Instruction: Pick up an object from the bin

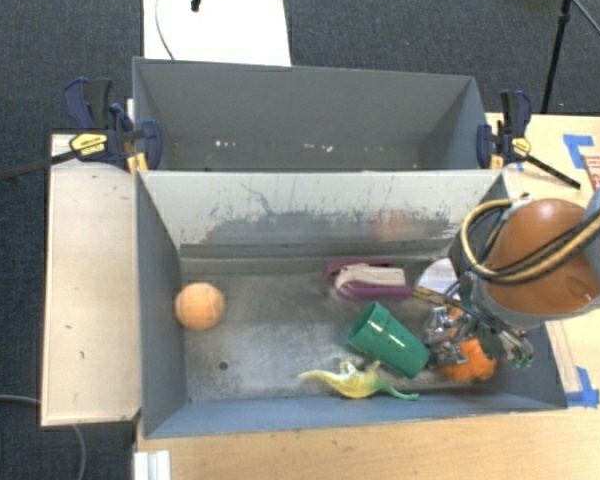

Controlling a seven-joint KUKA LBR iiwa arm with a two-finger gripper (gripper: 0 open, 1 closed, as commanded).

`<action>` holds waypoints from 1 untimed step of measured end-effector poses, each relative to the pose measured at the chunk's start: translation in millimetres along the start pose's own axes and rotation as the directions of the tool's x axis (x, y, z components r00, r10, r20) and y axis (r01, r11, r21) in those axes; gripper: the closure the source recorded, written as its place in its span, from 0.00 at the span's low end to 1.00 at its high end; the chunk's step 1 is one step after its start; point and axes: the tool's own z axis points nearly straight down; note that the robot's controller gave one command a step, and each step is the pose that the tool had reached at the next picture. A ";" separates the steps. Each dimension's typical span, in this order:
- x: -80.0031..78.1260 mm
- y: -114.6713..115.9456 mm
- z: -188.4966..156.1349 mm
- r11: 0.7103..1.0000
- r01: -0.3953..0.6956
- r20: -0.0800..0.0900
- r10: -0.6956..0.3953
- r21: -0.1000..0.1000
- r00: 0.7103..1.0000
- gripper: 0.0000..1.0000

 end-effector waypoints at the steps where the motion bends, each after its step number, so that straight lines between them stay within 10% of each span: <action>1: 0.5 0.9 -44.8 1.000 -0.024 -0.013 0.024 -0.004 1.000 1.00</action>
Offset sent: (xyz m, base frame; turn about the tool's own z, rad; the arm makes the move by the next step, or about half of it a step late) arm 0.0110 -0.0111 0.0853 0.0913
